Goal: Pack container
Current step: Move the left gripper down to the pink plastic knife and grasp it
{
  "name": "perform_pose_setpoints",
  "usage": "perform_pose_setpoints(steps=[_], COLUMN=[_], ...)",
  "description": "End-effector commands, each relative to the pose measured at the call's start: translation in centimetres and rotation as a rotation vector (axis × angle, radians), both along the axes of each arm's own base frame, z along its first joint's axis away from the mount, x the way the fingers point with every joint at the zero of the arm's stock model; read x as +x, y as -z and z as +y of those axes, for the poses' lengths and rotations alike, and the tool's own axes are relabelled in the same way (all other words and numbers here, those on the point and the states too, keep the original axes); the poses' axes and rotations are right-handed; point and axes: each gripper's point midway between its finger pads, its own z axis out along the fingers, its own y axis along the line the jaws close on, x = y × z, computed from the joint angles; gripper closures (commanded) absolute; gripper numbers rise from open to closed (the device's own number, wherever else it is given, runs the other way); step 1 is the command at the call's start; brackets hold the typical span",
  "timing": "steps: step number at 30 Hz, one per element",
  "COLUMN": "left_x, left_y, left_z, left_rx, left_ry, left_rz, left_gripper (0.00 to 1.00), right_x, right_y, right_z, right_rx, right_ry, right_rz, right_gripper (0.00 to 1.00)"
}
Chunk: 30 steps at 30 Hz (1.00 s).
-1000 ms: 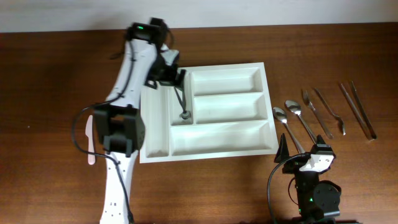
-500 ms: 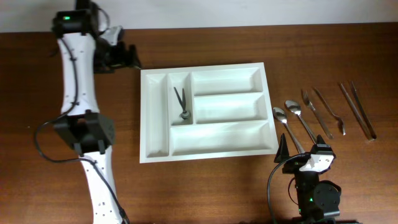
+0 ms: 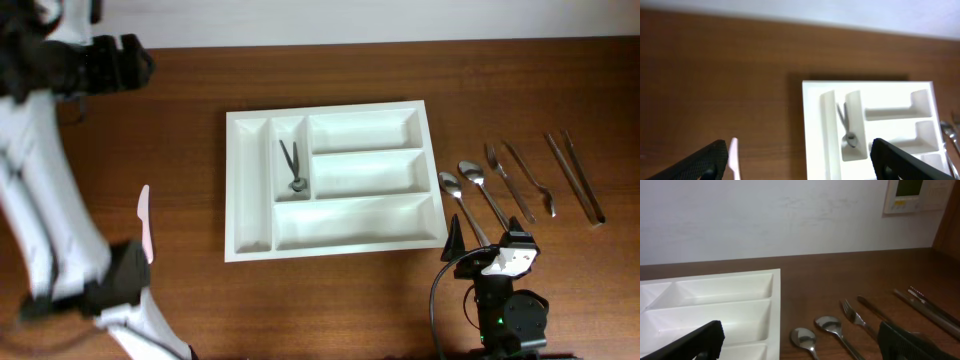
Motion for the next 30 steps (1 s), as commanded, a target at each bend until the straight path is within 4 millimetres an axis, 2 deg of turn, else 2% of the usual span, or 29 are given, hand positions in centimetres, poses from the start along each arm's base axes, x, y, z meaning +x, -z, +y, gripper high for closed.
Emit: perform_pose_setpoints(steps=[1,4,5,6,9,10,12,13,14,15,16,20,21,24,26,29,30], left_x=[-5.9,-9.8,-10.6,-11.4,-11.5,-11.1,-10.3,-10.0,-9.4,-9.2,-8.8,-9.2,-9.9,-10.8,-11.0,-11.4,-11.4], left_y=[-4.2,-4.3,-3.7,-2.2,2.1,4.7,8.7,9.9,12.4,13.4,16.4,22.2,24.8,28.0,29.2,31.2,31.4], left_z=[1.1,1.7,2.0,2.5,2.7,3.0,4.0,4.3,4.9,5.1,5.7,6.8,7.3,7.8,7.8,7.4,7.4], left_rx=[0.139,0.197,0.215,0.232,0.214,0.214,0.239,0.241,0.237,0.235,0.230,0.217,0.209,0.207,0.223,0.254,0.257], left_ry=[-0.079,-0.130,-0.146,-0.169,-0.174,-0.171,-0.188,-0.193,-0.203,-0.206,-0.216,-0.244,-0.261,-0.270,-0.239,-0.147,-0.144], left_rz=[-0.071,-0.044,-0.017,0.042,0.173,0.242,0.317,0.333,0.354,0.361,0.381,0.426,0.450,0.465,0.464,0.456,0.452], left_gripper=[0.06,0.06,0.06,0.06,0.06,0.06,0.06,0.06,0.06,0.06,0.06,0.06,0.06,0.07,0.09,0.20,0.20], right_x=[0.0,0.0,0.0,0.0,0.0,0.0,0.0,0.0,0.0,0.0,0.0,0.0,0.0,0.0,0.0,0.0,0.0], right_y=[0.3,0.3,0.3,0.3,0.3,0.3,0.3,0.3,0.3,0.3,0.3,0.3,0.3,0.3,0.3,0.3,0.3], right_z=[-0.4,-0.4,-0.4,-0.4,-0.4,-0.4,-0.4,-0.4,-0.4,-0.4,-0.4,-0.4,-0.4,-0.4,-0.4,-0.4,-0.4], right_rx=[0.003,0.003,0.003,0.003,0.003,0.003,0.003,0.003,0.003,0.003,0.003,0.003,0.003,0.003,0.003,0.003,0.003], right_ry=[0.020,0.020,0.020,0.020,0.020,0.020,0.020,0.020,0.020,0.020,0.020,0.020,0.020,0.020,0.020,0.020,0.020], right_rz=[0.005,0.005,0.005,0.005,0.005,0.005,0.005,0.005,0.005,0.005,0.005,0.005,0.005,0.005,0.005,0.005,0.005], right_gripper=[0.01,0.01,0.01,0.01,0.01,0.01,0.01,0.01,0.01,0.01,0.01,0.01,0.01,0.01,0.01,0.01,0.01])
